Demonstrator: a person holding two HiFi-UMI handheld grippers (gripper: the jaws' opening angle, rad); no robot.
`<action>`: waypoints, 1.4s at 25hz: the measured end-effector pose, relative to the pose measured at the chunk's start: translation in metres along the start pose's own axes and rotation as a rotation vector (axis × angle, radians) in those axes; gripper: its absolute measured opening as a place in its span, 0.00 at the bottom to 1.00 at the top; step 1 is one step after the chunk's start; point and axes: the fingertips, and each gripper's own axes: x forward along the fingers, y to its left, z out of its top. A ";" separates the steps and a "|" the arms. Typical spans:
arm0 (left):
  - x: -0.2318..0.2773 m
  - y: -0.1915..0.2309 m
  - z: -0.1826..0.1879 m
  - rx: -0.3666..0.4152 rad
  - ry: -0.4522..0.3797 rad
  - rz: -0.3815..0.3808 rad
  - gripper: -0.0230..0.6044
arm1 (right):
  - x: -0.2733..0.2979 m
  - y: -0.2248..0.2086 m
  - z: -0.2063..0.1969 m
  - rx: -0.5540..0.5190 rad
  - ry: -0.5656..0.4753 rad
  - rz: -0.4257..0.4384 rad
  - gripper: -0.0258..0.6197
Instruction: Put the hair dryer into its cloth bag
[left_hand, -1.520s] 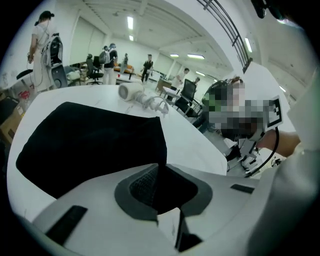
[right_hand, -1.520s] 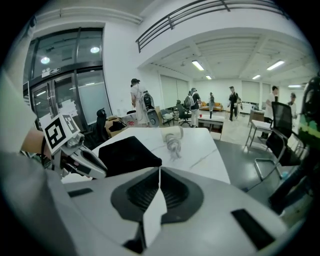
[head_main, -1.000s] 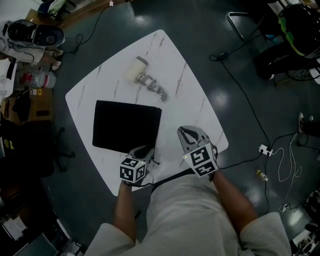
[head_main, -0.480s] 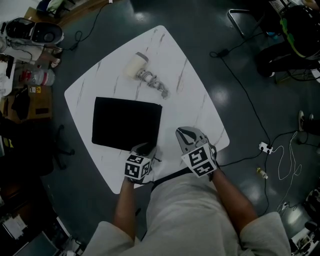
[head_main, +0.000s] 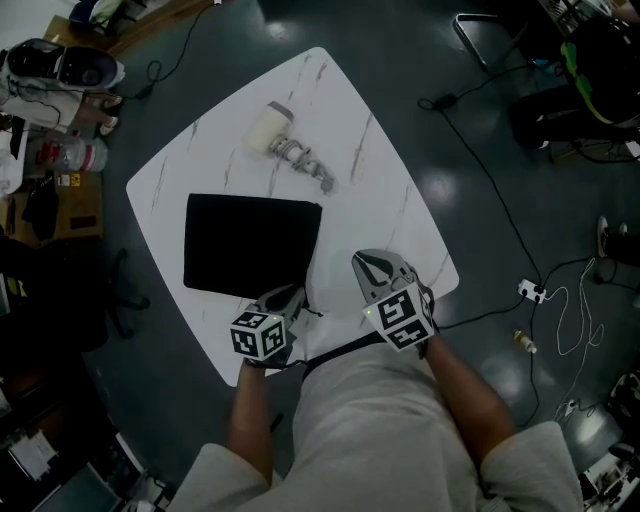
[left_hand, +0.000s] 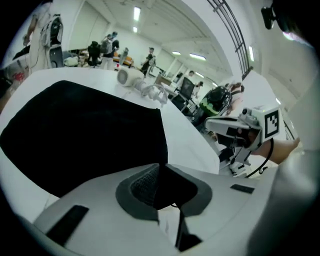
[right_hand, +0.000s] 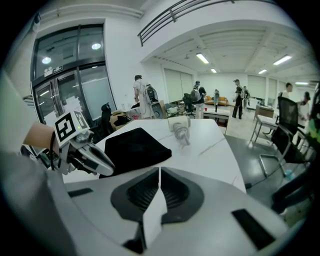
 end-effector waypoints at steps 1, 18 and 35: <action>-0.002 -0.001 0.002 -0.016 -0.012 -0.015 0.10 | 0.001 0.001 0.000 0.000 0.001 0.004 0.07; -0.030 -0.002 0.043 0.046 -0.134 0.098 0.07 | 0.050 0.076 -0.006 -0.012 0.024 0.295 0.07; -0.079 0.030 0.107 -0.007 -0.344 0.311 0.07 | 0.062 -0.029 0.093 -0.092 -0.043 0.029 0.21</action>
